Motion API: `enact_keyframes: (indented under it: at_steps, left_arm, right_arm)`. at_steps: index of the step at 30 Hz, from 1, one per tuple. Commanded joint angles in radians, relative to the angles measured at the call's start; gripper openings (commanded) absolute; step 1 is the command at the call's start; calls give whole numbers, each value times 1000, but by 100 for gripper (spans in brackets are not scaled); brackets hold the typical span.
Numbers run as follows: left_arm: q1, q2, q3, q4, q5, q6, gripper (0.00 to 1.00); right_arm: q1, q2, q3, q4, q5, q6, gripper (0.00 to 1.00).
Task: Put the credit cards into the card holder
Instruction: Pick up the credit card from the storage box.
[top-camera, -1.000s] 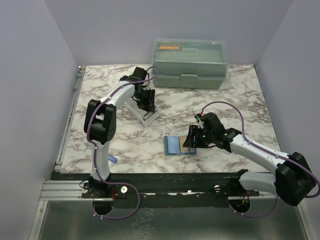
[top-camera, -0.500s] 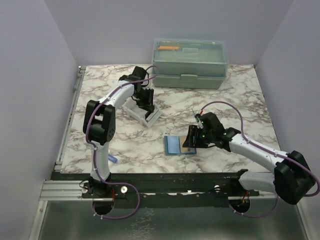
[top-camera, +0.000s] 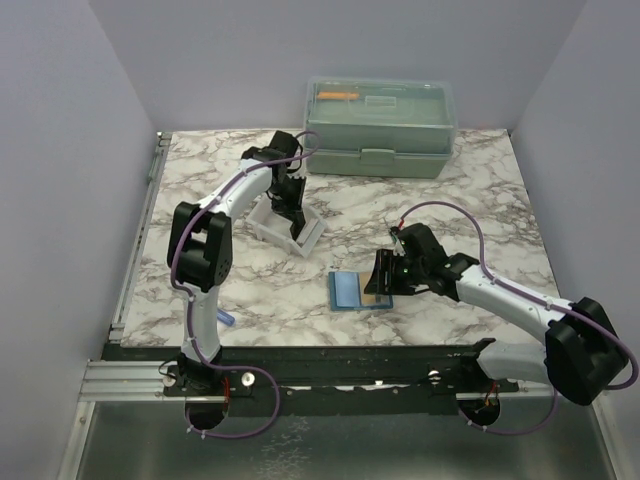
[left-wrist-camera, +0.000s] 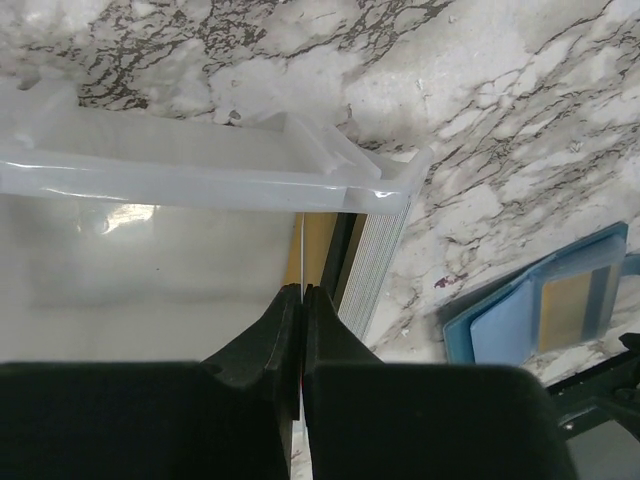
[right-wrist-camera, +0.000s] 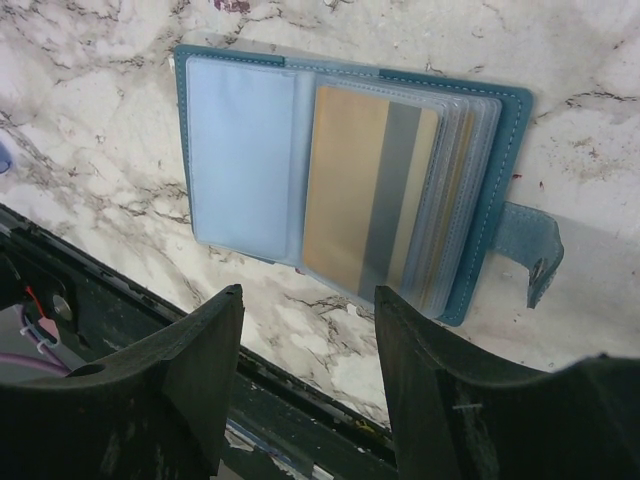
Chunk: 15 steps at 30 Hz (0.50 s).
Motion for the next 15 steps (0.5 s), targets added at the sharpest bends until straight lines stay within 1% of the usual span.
enact_keyframes:
  at_steps: [1,3,5,6,8,10,11,13,15]
  left_arm:
    - [-24,-76,64,-34,-151,-30,0]
    - [-23,-105,76,-35,-234,-52,0]
    - [-32,-146,94,-35,-353,-65,0]
    - [-39,-171,106,-37,-386,-64,0]
    - [-70,-224,132,-41,-422,-64,0]
    - [-133,-277,157,-54,-438,-62,0]
    - [-172,-299,160,-60,-412,-68,0]
    - [-226,-343,116,-48,-245,-118,0]
    - [-255,-398,-25,32,-44,-203,0]
  right_arm:
    - [-3,14,28,11,-14,-20,58]
    - [-3,15,27,10,-12,-19,58]
    - [-3,14,24,8,-4,-13,58]
    - [-3,10,21,7,5,-8,58]
    - [-3,-3,15,5,26,0,58]
    - [-3,-13,14,-2,43,-3,58]
    - [-3,-12,14,-8,53,-4,58]
    - [-3,-6,17,-18,73,-9,58]
    - [-3,8,19,-20,94,-12,58]
